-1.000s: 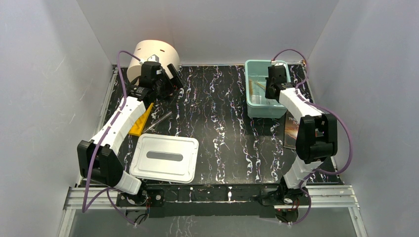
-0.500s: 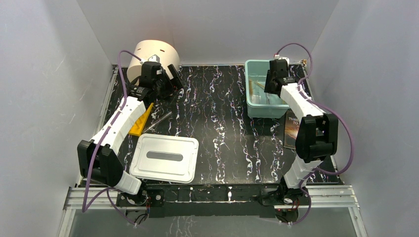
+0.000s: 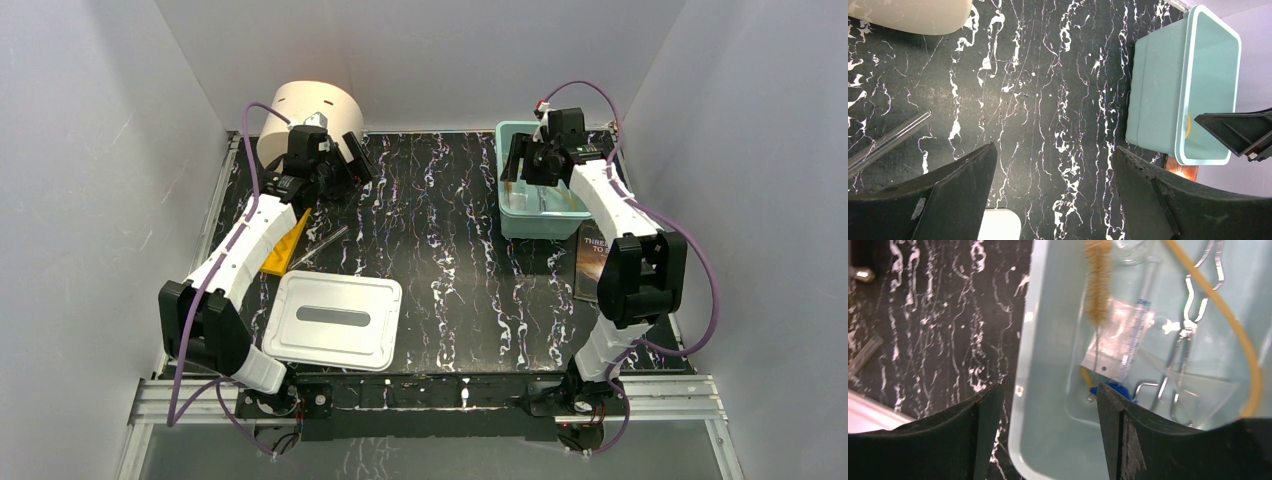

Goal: Organize the chemistry lab equipment

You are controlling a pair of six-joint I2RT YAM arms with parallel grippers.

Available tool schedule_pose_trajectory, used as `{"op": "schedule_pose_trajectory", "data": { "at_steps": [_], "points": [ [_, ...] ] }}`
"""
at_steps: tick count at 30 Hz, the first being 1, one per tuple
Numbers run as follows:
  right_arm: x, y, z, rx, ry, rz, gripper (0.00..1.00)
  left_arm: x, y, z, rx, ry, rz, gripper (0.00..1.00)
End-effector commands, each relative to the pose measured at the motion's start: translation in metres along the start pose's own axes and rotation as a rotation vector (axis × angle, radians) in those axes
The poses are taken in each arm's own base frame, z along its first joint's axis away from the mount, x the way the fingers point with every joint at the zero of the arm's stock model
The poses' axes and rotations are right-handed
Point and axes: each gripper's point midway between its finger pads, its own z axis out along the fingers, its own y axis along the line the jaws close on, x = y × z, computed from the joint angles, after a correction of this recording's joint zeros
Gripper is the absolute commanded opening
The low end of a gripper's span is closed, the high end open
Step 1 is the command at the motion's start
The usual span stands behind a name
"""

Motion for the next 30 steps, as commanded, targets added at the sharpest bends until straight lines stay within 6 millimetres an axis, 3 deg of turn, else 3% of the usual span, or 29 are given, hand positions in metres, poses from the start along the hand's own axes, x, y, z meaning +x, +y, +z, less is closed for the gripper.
{"op": "schedule_pose_trajectory", "data": {
  "at_steps": [1,8,14,18,26,30],
  "points": [
    [0.000,0.037,-0.010,-0.164,0.000,0.016,0.77,0.003,-0.003,-0.002,0.030,0.011,-0.006,0.84],
    [0.013,0.050,0.018,-0.142,0.077,-0.005,0.77,0.003,-0.004,-0.004,0.030,0.014,0.009,0.83],
    [0.002,0.050,0.039,-0.030,0.026,-0.087,0.72,0.014,0.002,-0.004,0.026,0.037,-0.002,0.83],
    [-0.006,0.062,0.043,-0.038,-0.008,-0.153,0.66,0.015,0.003,-0.006,0.025,0.038,0.001,0.83],
    [0.002,0.098,0.046,-0.092,0.005,-0.236,0.63,0.017,0.005,-0.005,0.022,0.041,-0.001,0.83],
    [0.009,0.108,0.049,-0.123,0.024,-0.244,0.51,0.019,0.005,-0.005,0.024,0.049,-0.004,0.83]
  ]
}}
